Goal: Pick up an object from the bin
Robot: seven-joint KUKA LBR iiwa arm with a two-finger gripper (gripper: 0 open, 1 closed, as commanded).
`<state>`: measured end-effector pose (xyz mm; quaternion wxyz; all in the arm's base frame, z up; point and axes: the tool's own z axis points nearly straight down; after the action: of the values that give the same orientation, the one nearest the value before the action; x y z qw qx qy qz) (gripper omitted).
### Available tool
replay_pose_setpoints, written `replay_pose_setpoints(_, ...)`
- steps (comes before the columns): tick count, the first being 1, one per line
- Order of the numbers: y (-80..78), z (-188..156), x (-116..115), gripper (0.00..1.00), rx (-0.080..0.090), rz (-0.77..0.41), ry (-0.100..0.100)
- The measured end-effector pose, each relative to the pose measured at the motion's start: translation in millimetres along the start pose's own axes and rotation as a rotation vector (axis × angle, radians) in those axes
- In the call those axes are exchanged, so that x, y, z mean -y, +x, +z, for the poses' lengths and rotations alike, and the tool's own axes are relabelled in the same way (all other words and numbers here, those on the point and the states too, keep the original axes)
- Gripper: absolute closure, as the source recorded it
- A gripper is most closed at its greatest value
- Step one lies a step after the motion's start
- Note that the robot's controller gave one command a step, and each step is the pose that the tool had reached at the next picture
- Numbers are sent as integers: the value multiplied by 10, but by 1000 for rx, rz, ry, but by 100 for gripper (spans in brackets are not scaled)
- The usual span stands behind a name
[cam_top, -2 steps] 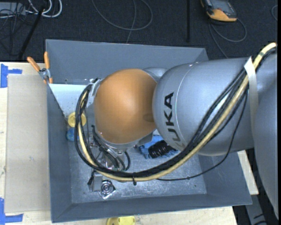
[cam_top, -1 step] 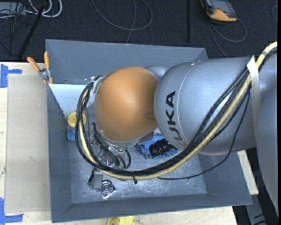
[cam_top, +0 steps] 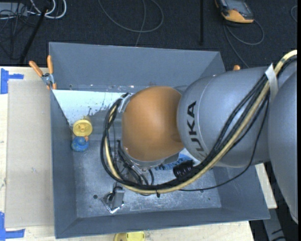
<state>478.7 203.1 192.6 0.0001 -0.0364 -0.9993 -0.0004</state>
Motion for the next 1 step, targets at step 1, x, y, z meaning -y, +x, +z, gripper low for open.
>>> replay_pose_setpoints(1, -272, 620, 119, 0, 3, 53, 0)
